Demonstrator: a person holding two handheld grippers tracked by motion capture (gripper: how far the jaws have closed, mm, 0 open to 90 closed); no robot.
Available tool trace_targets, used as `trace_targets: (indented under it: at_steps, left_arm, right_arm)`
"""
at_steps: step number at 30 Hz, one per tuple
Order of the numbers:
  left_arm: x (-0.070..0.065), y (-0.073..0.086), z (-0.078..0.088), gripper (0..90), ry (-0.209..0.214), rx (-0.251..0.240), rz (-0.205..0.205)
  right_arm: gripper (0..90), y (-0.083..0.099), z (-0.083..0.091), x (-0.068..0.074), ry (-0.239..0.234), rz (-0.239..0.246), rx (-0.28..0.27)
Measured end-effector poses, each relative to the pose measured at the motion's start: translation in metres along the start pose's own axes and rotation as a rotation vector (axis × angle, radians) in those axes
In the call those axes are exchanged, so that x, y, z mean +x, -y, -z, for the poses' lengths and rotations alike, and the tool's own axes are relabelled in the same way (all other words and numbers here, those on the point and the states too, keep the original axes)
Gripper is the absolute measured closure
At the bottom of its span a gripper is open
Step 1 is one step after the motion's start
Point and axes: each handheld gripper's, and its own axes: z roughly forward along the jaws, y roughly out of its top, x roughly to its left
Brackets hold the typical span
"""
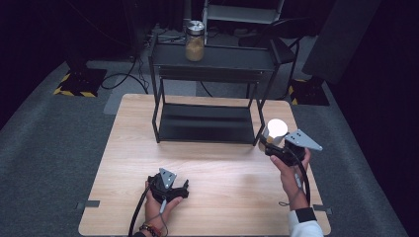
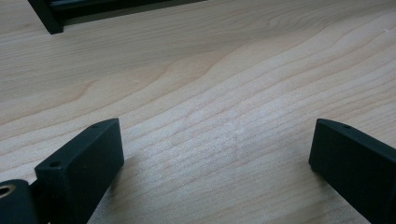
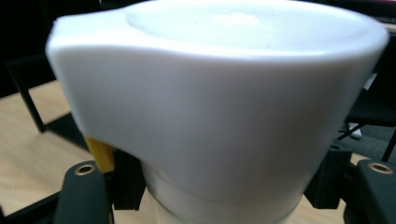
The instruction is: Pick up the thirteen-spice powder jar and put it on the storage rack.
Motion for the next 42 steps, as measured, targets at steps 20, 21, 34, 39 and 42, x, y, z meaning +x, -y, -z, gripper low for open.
trace_targets:
  at_steps: [20, 21, 34, 39, 42]
  left_arm:
    - [-0.001, 0.000, 0.000, 2.4, -0.002, 0.000, -0.001]
    - [-0.001, 0.000, 0.000, 2.4, -0.003, -0.001, -0.002]
    - [-0.002, 0.001, 0.001, 2.8, -0.006, -0.003, -0.006]
    - [-0.001, 0.000, 0.001, 2.8, -0.001, -0.001, -0.002]
    - [-0.001, 0.000, 0.001, 2.8, -0.001, 0.000, -0.002]
  right_arm:
    - [29.9, -0.082, -0.020, 0.013, 0.077, -0.020, -0.102]
    - [29.9, -0.088, -0.022, 0.016, 0.087, -0.014, -0.106]
    - [29.9, -0.126, -0.042, 0.019, 0.101, -0.045, -0.153]
    - [29.9, -0.140, -0.051, 0.019, 0.115, -0.041, -0.152]
    - [29.9, -0.146, -0.056, 0.017, 0.120, -0.050, -0.156]
